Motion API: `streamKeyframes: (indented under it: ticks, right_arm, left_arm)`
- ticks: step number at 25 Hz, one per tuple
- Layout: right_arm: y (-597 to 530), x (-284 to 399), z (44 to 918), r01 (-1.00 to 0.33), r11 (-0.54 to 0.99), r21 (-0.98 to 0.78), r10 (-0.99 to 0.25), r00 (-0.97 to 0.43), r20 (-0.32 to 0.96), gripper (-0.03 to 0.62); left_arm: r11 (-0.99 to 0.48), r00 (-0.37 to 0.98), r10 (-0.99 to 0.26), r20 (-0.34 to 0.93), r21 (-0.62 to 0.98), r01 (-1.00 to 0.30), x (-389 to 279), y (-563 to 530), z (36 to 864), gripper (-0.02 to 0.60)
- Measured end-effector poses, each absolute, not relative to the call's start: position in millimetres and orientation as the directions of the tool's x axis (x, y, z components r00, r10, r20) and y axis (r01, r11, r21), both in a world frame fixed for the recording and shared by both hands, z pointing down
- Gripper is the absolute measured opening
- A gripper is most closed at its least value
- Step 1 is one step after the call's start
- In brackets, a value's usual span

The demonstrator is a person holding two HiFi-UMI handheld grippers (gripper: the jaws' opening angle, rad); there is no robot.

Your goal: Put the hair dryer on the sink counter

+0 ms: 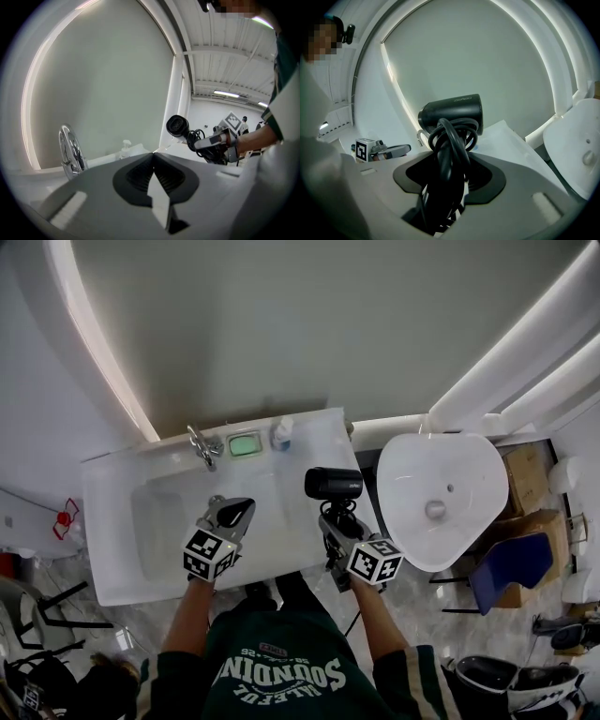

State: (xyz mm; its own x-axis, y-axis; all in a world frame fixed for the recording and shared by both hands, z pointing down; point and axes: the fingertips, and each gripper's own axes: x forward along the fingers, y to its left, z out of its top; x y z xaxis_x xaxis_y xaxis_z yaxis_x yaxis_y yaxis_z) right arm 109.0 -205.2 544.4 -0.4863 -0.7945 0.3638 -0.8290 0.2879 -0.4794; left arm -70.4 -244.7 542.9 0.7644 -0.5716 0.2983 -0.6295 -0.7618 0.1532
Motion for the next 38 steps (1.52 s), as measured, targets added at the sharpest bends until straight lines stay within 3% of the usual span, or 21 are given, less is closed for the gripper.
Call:
streamKeyframes:
  ticks: [11,38]
  right_arm:
    - [-272.3,134.9,566.4,-0.829,0.342,-0.444,-0.749,-0.525,0.405,0.192]
    - [-332.6,185.8,707.6,-0.876,0.260,-0.407,-0.604,-0.476,0.639,0.192]
  left_arm:
    - [-0.682,0.692,-0.654,0.305,0.158,-0.714,-64.4,-287.3,540.9,0.052]
    - [-0.596,0.624,-0.656,0.424,0.217,-0.773,-55.4,-329.2,593.7,0.051]
